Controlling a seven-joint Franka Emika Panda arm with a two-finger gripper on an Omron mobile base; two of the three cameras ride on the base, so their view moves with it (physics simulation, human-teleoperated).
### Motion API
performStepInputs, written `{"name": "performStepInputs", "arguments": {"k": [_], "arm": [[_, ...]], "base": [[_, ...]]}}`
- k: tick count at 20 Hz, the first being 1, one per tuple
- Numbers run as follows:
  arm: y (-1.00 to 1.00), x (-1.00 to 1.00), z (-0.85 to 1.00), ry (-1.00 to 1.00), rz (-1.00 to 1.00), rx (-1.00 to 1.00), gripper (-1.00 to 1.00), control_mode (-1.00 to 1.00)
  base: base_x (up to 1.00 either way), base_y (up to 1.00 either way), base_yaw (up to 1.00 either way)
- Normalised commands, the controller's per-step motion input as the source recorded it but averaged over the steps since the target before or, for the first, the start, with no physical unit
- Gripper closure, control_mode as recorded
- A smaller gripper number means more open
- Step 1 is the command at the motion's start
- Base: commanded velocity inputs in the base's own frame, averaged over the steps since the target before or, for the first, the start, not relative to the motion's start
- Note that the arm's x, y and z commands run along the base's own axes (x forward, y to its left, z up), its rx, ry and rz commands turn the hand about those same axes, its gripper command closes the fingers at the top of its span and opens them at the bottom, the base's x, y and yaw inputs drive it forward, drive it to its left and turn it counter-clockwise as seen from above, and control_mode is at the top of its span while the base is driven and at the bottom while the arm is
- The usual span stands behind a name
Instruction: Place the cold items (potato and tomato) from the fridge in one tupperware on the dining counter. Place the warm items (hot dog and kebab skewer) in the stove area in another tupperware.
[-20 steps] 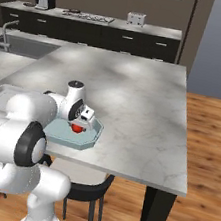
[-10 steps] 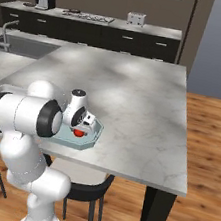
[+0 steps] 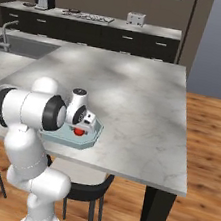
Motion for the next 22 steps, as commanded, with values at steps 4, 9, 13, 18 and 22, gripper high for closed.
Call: {"name": "performStepInputs", "arguments": {"k": [4,9,13,18,22], "arm": [[0.23,-0.22,-0.03,-0.03,-0.01,0.00,-1.00,-1.00],[0.07,-0.59,0.21,-0.14,-0.21,0.00,-1.00,-1.00],[0.01,-0.67,0.40,-0.38,-0.24,0.00,-1.00,-1.00],[0.00,-0.62,0.65,-0.31,-0.07,0.00,-1.00,-1.00],[0.00,-0.55,0.76,-0.03,0.01,0.00,-1.00,-1.00]], "base": [[0.00,0.00,0.00],[0.00,0.00,0.00],[0.00,0.00,0.00],[0.00,0.00,0.00],[0.00,0.00,0.00]]}}
